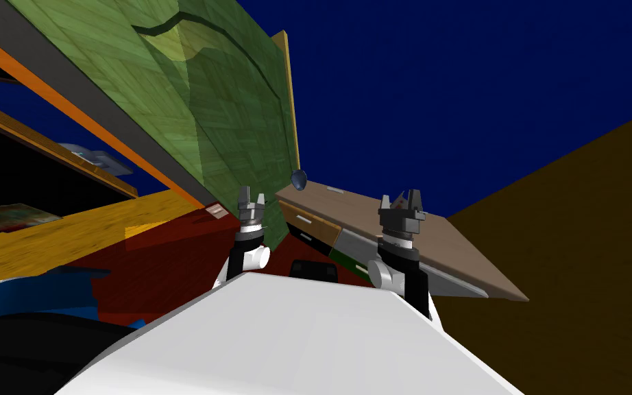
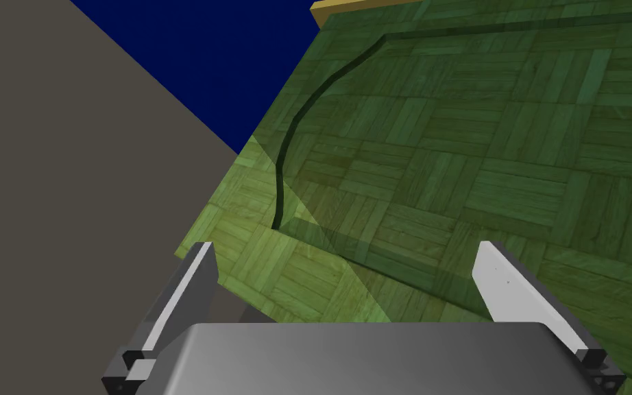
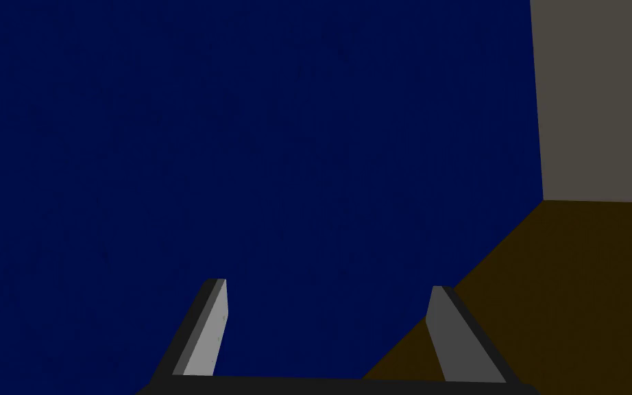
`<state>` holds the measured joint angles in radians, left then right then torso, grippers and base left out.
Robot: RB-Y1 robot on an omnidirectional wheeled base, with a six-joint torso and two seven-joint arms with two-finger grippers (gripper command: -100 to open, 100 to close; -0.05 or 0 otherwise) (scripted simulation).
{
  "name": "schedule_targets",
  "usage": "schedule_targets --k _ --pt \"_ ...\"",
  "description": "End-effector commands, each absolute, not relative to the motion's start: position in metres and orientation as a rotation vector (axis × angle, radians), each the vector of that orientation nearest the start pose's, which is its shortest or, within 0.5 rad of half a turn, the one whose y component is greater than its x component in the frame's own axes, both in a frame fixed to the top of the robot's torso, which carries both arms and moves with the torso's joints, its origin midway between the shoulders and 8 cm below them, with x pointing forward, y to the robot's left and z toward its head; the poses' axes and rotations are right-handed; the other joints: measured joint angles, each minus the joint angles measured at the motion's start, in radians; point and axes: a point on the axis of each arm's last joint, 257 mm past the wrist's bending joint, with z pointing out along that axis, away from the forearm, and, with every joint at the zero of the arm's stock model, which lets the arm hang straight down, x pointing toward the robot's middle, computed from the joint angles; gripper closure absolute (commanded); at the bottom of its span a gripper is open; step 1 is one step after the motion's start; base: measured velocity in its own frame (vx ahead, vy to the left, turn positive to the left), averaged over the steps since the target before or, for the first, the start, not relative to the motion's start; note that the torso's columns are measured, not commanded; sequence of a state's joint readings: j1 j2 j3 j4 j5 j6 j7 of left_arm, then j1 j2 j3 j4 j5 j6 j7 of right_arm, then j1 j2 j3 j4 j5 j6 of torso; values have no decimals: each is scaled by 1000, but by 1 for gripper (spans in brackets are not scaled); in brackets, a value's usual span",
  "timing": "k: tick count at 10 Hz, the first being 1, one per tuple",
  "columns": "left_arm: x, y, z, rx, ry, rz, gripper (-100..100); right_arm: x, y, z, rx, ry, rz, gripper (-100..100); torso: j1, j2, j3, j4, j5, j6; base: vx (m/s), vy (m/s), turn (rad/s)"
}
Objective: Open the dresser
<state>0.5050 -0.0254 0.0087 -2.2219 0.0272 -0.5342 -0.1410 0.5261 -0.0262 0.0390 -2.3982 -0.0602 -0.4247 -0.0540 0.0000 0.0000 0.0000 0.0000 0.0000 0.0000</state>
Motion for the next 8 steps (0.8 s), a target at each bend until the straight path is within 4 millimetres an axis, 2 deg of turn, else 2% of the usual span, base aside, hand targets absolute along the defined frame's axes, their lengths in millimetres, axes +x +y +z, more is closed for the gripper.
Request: schedule_targets --k 1,8 --pt "347 290 4 -662 629 -1170 0 332 -270 54 686 572 1431 0 0 40 -82 41 0 0 0 0 0" --pt "347 290 4 -662 628 -1170 0 332 -270 54 686 572 1431 0 0 544 -1087 544 0 0 0 0 0"
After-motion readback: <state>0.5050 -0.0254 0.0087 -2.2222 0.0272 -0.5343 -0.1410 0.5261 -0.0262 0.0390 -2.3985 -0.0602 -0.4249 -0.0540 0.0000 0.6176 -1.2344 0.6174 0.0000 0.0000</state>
